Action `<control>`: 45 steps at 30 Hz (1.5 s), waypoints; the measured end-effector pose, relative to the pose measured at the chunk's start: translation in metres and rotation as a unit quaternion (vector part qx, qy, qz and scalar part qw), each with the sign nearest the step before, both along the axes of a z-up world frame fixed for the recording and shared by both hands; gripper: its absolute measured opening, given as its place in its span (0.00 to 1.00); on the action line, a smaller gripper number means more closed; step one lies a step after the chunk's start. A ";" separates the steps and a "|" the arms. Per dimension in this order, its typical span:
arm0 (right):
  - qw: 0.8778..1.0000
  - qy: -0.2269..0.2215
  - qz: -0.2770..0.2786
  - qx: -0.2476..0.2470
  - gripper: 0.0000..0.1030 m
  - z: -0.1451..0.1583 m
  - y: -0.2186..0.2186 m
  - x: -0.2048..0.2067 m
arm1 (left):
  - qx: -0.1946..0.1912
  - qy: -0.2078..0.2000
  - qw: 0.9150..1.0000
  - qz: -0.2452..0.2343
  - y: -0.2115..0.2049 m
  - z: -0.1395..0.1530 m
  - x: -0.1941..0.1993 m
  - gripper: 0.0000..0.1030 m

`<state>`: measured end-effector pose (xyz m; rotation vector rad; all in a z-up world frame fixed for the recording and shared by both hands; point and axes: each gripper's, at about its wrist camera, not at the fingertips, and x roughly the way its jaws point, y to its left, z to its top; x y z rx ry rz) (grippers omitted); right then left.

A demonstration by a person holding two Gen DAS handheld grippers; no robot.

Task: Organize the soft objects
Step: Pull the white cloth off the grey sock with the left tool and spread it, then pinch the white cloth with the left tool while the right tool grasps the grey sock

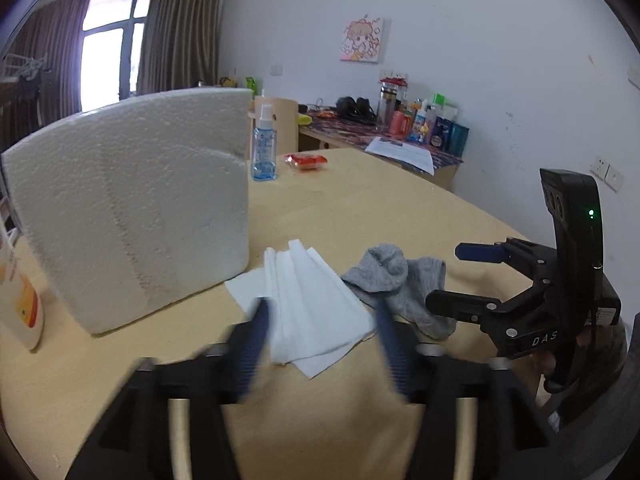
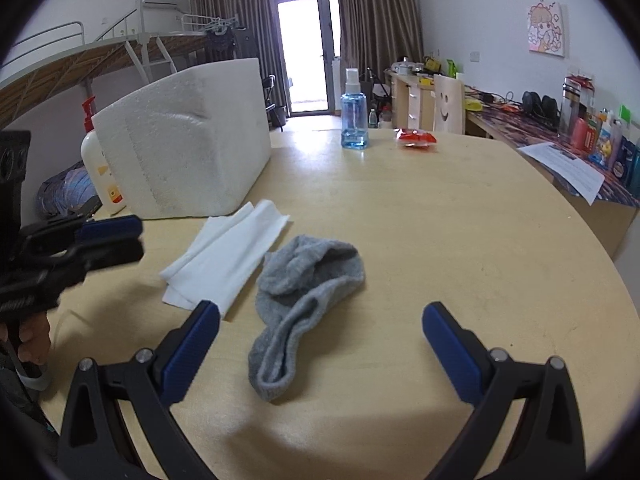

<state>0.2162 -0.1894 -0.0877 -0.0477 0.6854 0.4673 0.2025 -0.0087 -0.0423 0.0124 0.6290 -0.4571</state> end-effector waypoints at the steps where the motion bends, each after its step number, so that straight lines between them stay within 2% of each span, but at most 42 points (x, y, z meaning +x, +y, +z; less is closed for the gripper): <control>1: 1.000 -0.001 0.000 0.001 1.00 0.000 0.001 -0.001 | -0.002 -0.003 1.000 0.004 0.000 0.001 -0.001 0.65; 4: 1.000 0.000 0.004 0.001 1.00 0.001 0.004 -0.001 | -0.005 -0.002 1.000 0.017 -0.003 0.004 0.002 0.65; 8: 1.000 0.002 0.005 0.000 1.00 0.003 0.007 0.002 | -0.009 0.032 0.998 0.055 -0.005 -0.001 0.015 0.65; 13: 1.000 0.003 0.007 0.007 1.00 0.005 0.007 0.002 | -0.003 0.047 0.995 0.086 -0.009 -0.007 0.025 0.65; 17: 1.000 0.001 0.010 0.006 1.00 0.004 0.004 0.003 | 0.021 0.048 0.995 0.082 -0.022 -0.012 0.034 0.65; 31: 1.000 0.025 0.015 0.010 1.00 -0.003 -0.001 0.015 | 0.061 0.096 0.990 0.081 -0.038 -0.032 0.062 0.64; 35: 0.999 0.023 0.020 0.009 1.00 -0.001 0.000 0.015 | 0.089 0.112 0.986 0.088 -0.039 -0.039 0.065 0.50; 40: 0.999 0.029 0.021 0.012 1.00 -0.003 0.000 0.018 | 0.105 0.108 0.985 0.090 -0.038 -0.040 0.065 0.44; 45: 0.999 0.030 0.017 0.008 1.00 -0.002 0.000 0.018 | 0.101 0.108 0.985 0.086 -0.034 -0.038 0.065 0.20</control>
